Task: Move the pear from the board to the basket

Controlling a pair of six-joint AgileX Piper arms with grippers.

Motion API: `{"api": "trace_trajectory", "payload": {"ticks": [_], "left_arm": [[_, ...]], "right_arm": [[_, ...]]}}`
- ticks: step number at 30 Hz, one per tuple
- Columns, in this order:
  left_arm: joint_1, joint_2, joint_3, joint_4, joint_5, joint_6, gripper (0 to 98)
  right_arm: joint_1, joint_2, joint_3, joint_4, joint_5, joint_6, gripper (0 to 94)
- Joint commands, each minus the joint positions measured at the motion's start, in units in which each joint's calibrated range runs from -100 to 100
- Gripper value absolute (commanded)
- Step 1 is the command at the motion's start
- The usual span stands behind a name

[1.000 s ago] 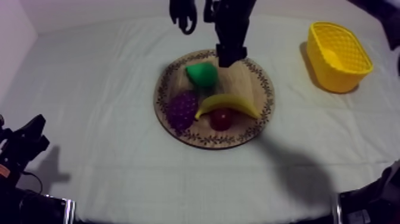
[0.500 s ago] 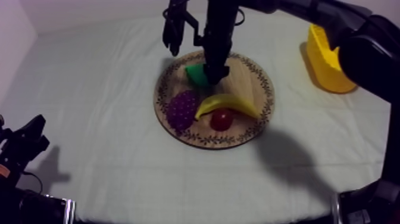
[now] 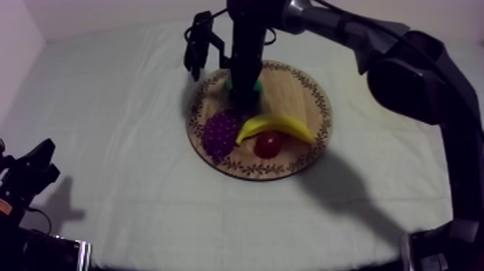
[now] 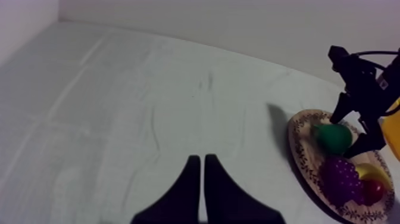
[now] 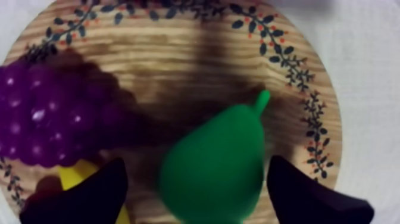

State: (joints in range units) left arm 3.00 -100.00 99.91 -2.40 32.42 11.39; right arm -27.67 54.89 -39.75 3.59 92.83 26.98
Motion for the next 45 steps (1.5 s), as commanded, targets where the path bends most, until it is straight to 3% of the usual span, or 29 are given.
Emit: {"api": "trace_trajectory", "payload": {"ticks": [1,19,28,37,45], "left_arm": [[0.00,0.00,-0.02,-0.02,0.00,0.02,0.1],[0.00,0.00,-0.02,-0.02,0.00,0.02,0.1],[0.00,0.00,-0.02,-0.02,0.00,0.02,0.1],[0.00,0.00,-0.02,-0.02,0.00,0.02,0.1],[0.00,0.00,-0.02,-0.02,0.00,0.02,0.1]], "right_arm": [[0.24,1.32,-2.05,0.38,0.36,-0.42,65.4],[1.56,3.91,-3.11,2.51,-1.89,-2.09,33.1],[0.75,-6.47,6.62,2.23,-2.71,-2.23,29.8],[0.47,-22.97,10.69,2.15,1.53,-2.38,29.6],[1.94,-36.10,11.13,3.63,3.29,-7.14,29.4]]}}
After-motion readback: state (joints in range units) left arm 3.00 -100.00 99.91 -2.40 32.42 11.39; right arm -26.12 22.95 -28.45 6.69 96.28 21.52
